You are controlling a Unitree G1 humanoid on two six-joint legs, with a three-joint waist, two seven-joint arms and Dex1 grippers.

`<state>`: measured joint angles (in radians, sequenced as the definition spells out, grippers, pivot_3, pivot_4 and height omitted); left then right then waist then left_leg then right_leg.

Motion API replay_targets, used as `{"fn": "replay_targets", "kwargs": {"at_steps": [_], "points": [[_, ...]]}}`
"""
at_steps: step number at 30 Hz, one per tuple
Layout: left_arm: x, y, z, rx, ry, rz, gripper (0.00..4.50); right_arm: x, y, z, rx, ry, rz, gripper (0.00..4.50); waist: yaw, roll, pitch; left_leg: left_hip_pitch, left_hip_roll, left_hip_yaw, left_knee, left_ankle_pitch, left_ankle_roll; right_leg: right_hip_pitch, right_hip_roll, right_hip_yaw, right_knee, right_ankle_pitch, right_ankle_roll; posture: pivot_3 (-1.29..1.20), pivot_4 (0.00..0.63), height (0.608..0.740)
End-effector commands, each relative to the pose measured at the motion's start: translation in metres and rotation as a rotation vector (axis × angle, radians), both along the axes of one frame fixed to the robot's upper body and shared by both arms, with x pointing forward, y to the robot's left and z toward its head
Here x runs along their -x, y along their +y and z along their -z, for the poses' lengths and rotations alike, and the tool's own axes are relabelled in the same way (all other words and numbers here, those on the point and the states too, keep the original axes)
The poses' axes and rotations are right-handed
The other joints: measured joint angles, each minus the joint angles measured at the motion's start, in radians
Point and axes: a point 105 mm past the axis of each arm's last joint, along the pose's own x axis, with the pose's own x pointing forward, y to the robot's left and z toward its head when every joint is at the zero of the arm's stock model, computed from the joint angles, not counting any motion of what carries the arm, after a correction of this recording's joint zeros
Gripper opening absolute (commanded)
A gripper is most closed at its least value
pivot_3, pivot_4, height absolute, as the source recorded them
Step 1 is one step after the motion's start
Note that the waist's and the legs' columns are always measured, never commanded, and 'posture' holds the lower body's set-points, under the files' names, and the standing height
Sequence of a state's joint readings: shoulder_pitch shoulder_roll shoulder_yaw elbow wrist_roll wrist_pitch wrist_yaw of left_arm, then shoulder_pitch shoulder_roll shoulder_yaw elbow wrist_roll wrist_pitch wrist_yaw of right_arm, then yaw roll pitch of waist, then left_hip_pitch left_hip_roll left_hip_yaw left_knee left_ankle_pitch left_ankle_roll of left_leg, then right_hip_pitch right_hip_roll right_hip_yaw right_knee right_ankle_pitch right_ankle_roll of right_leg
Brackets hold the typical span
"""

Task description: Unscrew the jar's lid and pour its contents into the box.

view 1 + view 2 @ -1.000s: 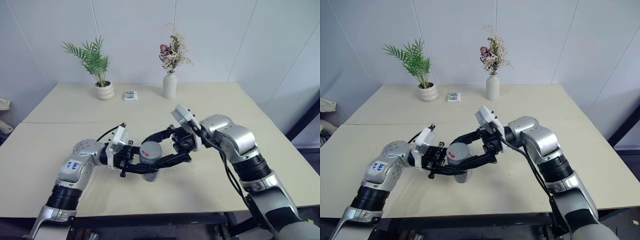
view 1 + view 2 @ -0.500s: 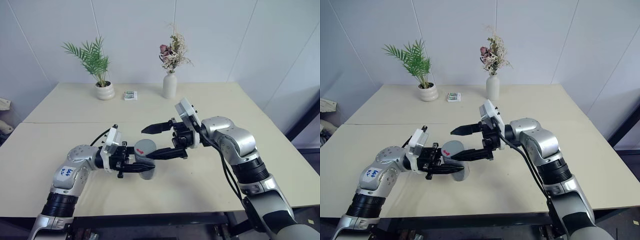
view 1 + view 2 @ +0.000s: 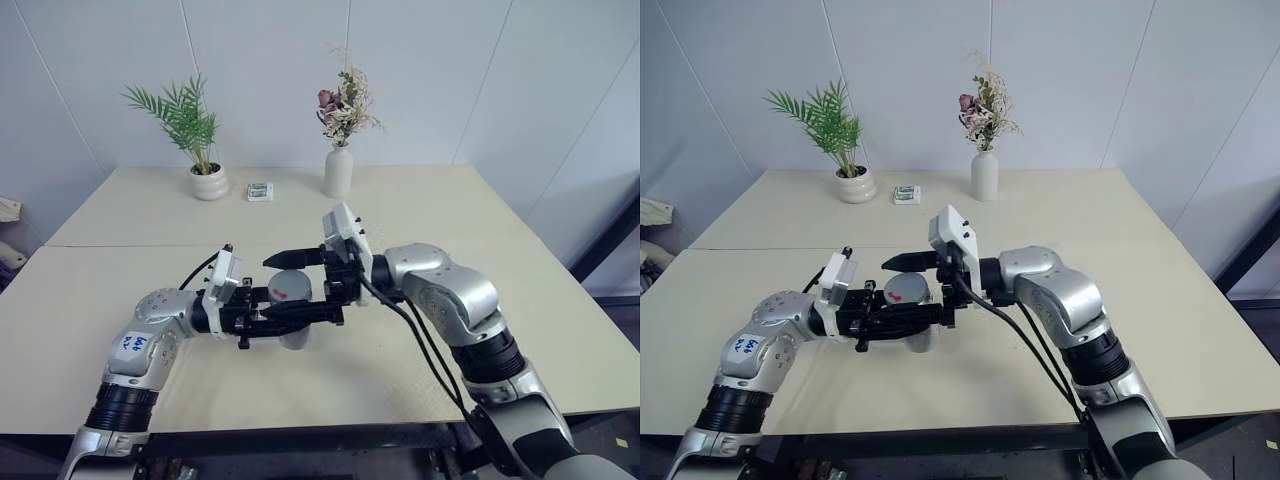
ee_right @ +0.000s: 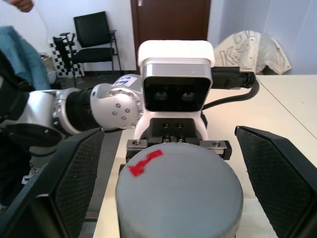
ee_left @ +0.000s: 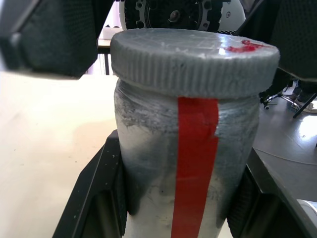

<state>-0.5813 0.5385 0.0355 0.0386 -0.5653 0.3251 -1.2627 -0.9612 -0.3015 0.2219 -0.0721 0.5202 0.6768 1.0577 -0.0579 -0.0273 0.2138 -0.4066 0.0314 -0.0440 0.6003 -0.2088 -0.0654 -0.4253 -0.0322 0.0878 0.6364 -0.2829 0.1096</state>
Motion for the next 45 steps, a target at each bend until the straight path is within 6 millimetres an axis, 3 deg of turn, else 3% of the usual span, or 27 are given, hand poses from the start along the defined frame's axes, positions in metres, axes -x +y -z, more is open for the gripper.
{"fn": "replay_targets", "kwargs": {"at_steps": [1, 14, 31, 39, 41, 45], "points": [[0.003, -0.002, -0.008, 0.008, -0.046, 0.01, 2.01, -0.002, 0.0, -0.012, -0.031, -0.04, 0.034, 4.46, 0.0, 0.0, 0.0, 0.0, 0.0, 0.0, 0.0, 0.0, 0.0, 0.0, 0.0, 0.0, 0.0, 0.0, 0.0, 0.0, 0.15, 0.74], [0.003, -0.001, -0.007, 0.01, -0.05, 0.001, 2.01, -0.023, -0.018, -0.016, -0.042, -0.038, 0.13, 4.46, -0.001, 0.0, 0.0, 0.0, 0.0, 0.0, 0.0, 0.0, 0.0, 0.0, 0.0, 0.0, 0.0, 0.0, 0.0, 0.0, 0.15, 0.74], [0.002, 0.001, -0.007, 0.013, -0.056, -0.007, 2.01, -0.052, -0.087, -0.01, -0.021, -0.019, 0.333, 4.46, 0.003, 0.0, 0.0, 0.0, 0.0, 0.0, 0.001, 0.0, 0.0, 0.0, 0.0, 0.0, 0.0, 0.0, 0.0, 0.0, 0.15, 0.74], [0.003, 0.002, -0.007, 0.015, -0.058, -0.01, 2.01, -0.048, -0.115, -0.009, -0.029, 0.007, 0.369, 4.46, -0.003, 0.0, 0.0, -0.001, 0.0, 0.002, 0.0, 0.0, 0.001, -0.002, 0.001, 0.002, 0.0, 0.0, 0.0, 0.0, 0.15, 0.74], [0.002, 0.002, -0.007, 0.016, -0.058, -0.012, 2.01, -0.043, -0.115, -0.012, -0.041, 0.019, 0.347, 4.46, -0.003, 0.0, 0.0, 0.0, 0.001, 0.002, 0.0, 0.0, 0.001, -0.002, 0.002, 0.003, 0.001, 0.0, 0.0, 0.0, 0.15, 0.74], [0.001, 0.003, -0.006, 0.016, -0.055, -0.02, 2.01, -0.02, -0.095, -0.024, -0.093, 0.048, 0.232, 4.46, -0.002, 0.0, 0.0, 0.0, 0.001, 0.002, 0.001, 0.0, 0.001, -0.002, 0.002, 0.003, 0.001, 0.0, 0.0, 0.0, 0.15, 0.74]]}}
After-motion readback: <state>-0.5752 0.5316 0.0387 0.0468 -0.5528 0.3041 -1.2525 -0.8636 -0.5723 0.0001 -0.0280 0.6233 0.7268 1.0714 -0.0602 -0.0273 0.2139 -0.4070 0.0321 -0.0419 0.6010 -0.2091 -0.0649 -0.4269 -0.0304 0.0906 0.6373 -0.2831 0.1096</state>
